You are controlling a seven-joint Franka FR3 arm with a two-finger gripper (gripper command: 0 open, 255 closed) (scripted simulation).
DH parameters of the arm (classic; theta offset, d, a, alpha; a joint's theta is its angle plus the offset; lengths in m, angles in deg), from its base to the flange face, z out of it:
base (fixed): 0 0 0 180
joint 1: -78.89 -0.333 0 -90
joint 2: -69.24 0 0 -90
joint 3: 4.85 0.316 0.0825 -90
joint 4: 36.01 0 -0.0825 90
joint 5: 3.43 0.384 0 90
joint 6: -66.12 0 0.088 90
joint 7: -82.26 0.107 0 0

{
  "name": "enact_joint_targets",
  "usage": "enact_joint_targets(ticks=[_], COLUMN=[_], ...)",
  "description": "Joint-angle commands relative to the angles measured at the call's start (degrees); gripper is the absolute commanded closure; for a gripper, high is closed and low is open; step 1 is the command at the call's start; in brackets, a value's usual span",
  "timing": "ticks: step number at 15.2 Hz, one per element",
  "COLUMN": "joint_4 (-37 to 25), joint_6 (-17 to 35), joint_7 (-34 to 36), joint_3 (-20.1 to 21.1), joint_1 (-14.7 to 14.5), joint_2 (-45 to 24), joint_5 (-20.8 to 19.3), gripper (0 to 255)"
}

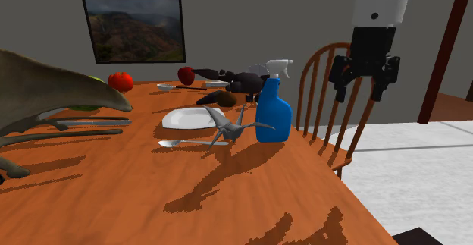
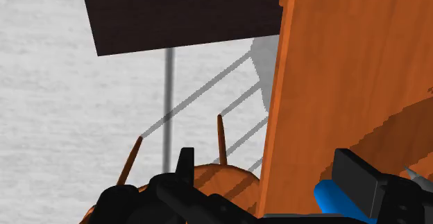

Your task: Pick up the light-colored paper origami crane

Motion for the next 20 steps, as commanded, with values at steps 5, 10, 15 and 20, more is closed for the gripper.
enact_joint_targets(ticks=[5, 10, 15, 20], joint_4=[-5.2, -12.5, -20.5, -29.2], joint_6=[2.6, 4.4, 4.8, 4.0], joint_7=[-2.7, -6.0, -8.9, -11.4], joint_3=[1.7, 4.2, 7.0, 10.1], joint_1=[-3.0, -6.1, -8.9, -11.6], joint_2=[-9.4, -20.6, -31.1, -41.1], joint_5=[0.5, 0.8, 0.3, -1.1], gripper=[0, 0, 0, 0])
